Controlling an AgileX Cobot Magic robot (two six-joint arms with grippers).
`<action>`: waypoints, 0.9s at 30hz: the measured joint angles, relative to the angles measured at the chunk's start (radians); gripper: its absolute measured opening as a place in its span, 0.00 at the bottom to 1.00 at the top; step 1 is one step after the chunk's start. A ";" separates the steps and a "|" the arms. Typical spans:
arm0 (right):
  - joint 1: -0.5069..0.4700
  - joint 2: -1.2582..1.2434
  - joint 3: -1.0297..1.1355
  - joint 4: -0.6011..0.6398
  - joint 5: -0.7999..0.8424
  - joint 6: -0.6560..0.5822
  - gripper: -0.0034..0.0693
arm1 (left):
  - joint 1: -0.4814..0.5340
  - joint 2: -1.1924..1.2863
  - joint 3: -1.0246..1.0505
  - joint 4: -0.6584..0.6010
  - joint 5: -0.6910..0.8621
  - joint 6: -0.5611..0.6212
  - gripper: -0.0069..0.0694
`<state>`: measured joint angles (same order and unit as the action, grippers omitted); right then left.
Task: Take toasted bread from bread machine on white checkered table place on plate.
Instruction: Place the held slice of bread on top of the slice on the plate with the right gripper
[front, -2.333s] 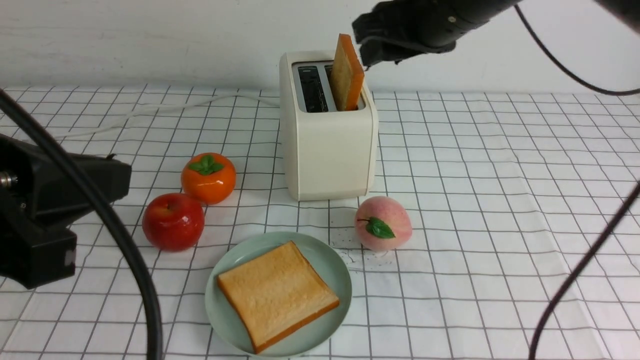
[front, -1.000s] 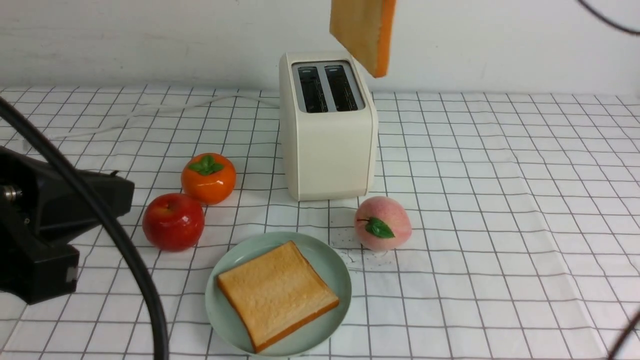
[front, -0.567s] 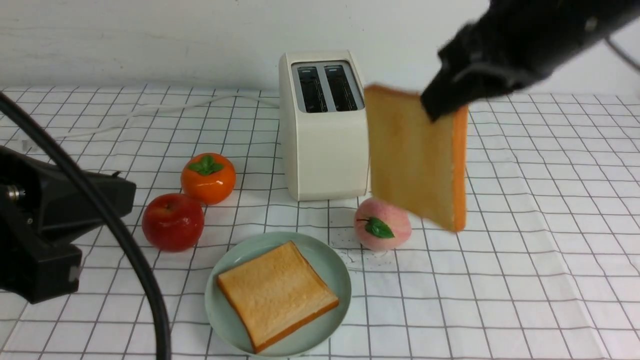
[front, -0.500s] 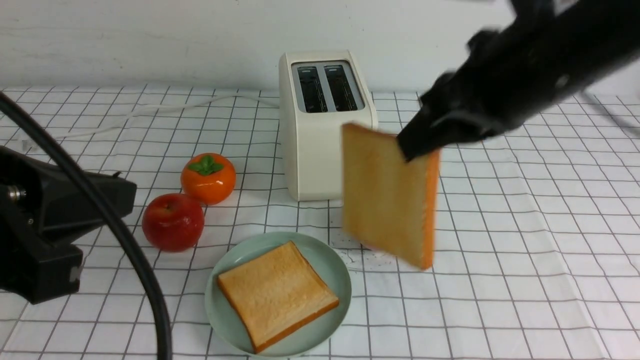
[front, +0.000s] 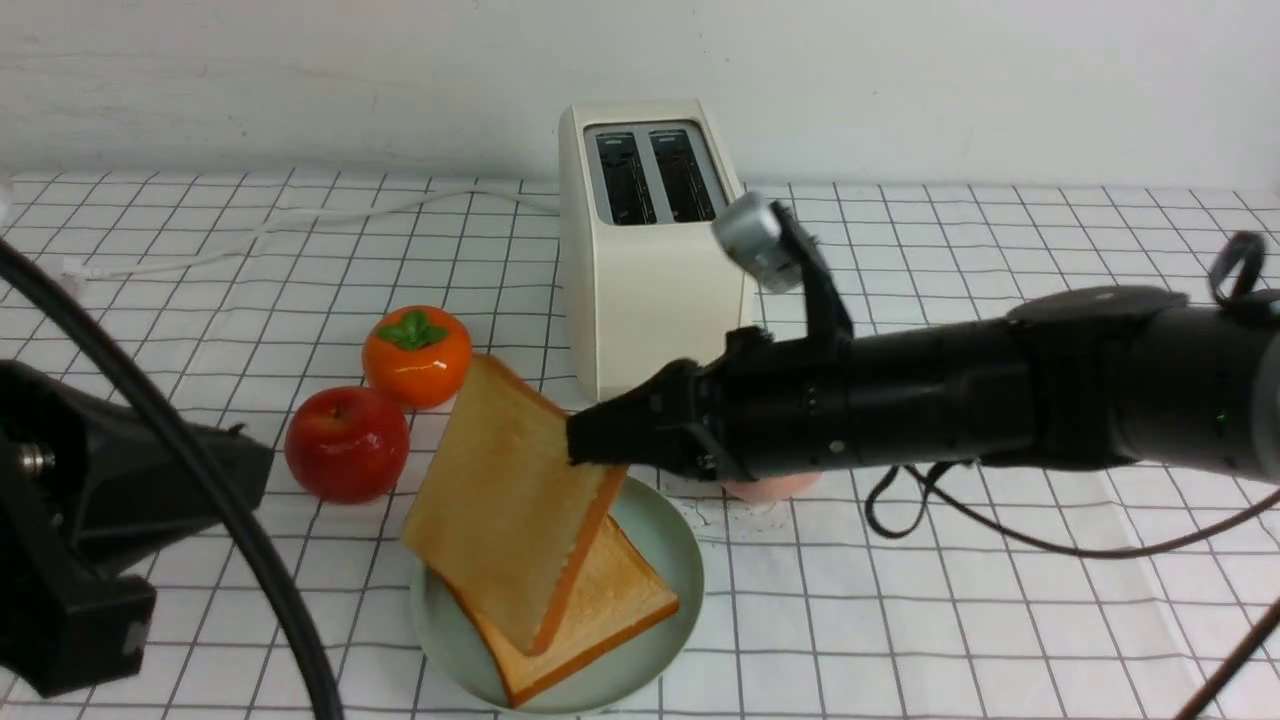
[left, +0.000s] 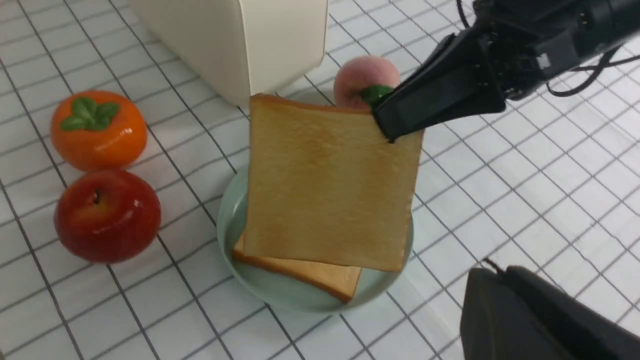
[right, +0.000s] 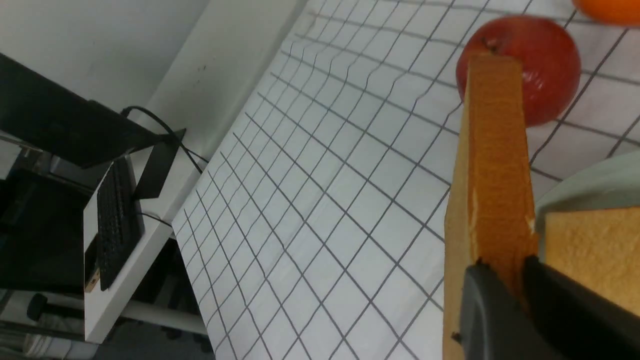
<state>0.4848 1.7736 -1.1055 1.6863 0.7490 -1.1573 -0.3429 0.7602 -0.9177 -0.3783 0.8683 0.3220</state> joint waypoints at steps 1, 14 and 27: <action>0.007 0.016 -0.003 0.003 -0.001 -0.004 0.15 | 0.000 0.000 0.000 0.000 0.012 0.000 0.10; 0.001 0.102 -0.013 0.023 -0.111 -0.008 0.24 | 0.000 0.000 0.000 0.005 0.034 0.000 0.11; -0.135 -0.011 -0.013 -0.346 -0.072 0.313 0.78 | 0.000 -0.004 0.000 0.009 -0.042 -0.004 0.11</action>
<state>0.3498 1.7627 -1.1185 1.3400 0.6772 -0.8442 -0.3429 0.7559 -0.9177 -0.3689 0.8268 0.3178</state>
